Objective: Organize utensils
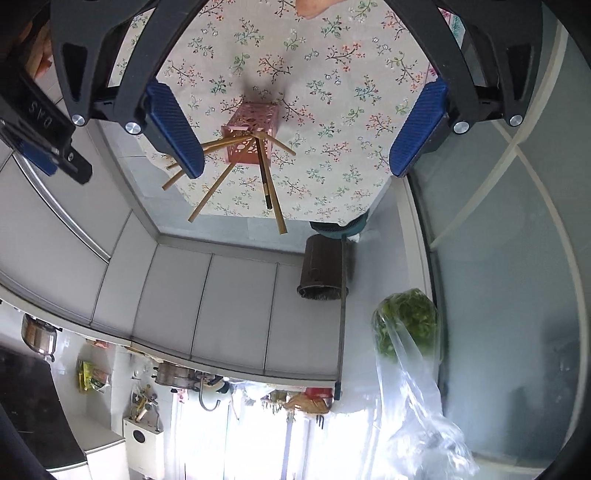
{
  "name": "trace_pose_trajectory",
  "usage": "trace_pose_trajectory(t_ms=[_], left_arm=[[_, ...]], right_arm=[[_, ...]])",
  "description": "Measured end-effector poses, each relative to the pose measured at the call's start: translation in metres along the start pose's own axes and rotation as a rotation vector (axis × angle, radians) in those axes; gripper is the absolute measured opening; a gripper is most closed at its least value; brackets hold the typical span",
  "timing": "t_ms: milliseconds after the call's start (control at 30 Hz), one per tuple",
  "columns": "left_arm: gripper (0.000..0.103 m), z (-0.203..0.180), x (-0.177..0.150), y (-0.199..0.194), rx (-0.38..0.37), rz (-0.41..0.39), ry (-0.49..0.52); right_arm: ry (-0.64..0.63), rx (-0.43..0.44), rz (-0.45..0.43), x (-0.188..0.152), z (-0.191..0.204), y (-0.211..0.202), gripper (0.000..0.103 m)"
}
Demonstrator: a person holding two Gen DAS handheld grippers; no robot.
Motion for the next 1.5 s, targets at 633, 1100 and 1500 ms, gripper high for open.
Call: trace_pose_trajectory(t_ms=[633, 1100, 1500], left_arm=[[0.096, -0.032, -0.048, -0.059, -0.005, -0.051, 0.084], [0.096, -0.038, -0.056, -0.052, -0.019, -0.024, 0.11], [0.096, -0.035, -0.056, -0.048, -0.017, -0.008, 0.1]], right_arm=[[0.018, -0.181, -0.014, -0.057, -0.027, -0.075, 0.097], [0.045, -0.186, 0.007, -0.065, -0.04, -0.076, 0.097], [0.068, -0.162, 0.032, -0.069, -0.043, -0.073, 0.097]])
Point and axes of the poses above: each gripper's, at about its wrist camera, not at the fingertips, and y roughly the way its jaws point, z to its left, x to its top, the point moved 1 cm from there along y, roughly the way its jaws point, and after that the axes turned 9 degrees about x, right-handed, at the moved point
